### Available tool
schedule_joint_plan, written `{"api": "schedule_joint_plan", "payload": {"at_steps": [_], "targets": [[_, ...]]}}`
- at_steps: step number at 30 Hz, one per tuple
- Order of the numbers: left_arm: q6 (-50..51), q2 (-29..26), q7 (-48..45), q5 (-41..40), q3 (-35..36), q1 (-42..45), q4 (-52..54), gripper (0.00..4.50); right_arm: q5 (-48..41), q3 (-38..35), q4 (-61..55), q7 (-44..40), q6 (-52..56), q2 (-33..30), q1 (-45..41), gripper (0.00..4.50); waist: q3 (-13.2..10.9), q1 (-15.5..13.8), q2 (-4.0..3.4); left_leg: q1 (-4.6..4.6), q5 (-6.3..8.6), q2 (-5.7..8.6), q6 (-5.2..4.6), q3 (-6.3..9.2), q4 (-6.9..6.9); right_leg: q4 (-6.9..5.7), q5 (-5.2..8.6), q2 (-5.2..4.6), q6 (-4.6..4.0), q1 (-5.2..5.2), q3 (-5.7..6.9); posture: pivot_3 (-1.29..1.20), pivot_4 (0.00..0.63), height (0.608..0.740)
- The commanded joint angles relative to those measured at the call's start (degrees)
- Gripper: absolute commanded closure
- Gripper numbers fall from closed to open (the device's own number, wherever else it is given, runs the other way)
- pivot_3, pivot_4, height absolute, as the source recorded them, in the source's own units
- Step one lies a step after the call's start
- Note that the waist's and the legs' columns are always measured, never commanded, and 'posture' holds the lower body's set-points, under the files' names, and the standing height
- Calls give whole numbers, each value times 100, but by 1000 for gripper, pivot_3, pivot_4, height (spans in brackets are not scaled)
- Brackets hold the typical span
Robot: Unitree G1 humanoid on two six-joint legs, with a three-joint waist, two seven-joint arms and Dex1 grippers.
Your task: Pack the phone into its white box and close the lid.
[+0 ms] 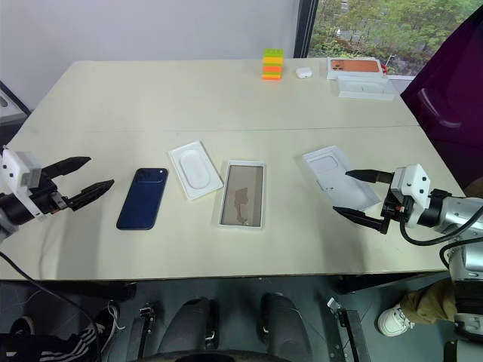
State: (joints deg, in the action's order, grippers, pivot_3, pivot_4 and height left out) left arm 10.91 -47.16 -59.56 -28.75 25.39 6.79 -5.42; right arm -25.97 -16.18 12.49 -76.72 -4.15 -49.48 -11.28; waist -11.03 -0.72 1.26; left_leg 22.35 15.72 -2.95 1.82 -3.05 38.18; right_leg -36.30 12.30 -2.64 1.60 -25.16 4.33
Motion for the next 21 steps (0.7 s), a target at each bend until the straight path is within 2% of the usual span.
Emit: {"api": "schedule_joint_plan", "payload": {"at_steps": [1, 15, 21], "targets": [[-29, -63, 24, -35, 107, -41, 173, 48, -42, -164, -72, 39, -42, -118, -68, 0, 0, 0, 0, 0, 0, 0, 0, 0, 0, 0, 0, 0, 0, 0, 0, 0, 150, 740], [72, 18, 232, -26, 5, 10, 231, 48, -88, -197, -101, 438, 176, -85, -233, 0, 0, 1, 0, 0, 0, 0, 0, 0, 0, 0, 0, 0, 0, 0, 0, 0, 150, 740], [844, -30, 510, -169, -176, 169, 505, 48, -49, 12, -563, 947, 662, 102, -447, 0, 0, 1, 0, 0, 0, 0, 0, 1, 0, -1, 0, 0, 0, 0, -1, 0, 150, 740]]}}
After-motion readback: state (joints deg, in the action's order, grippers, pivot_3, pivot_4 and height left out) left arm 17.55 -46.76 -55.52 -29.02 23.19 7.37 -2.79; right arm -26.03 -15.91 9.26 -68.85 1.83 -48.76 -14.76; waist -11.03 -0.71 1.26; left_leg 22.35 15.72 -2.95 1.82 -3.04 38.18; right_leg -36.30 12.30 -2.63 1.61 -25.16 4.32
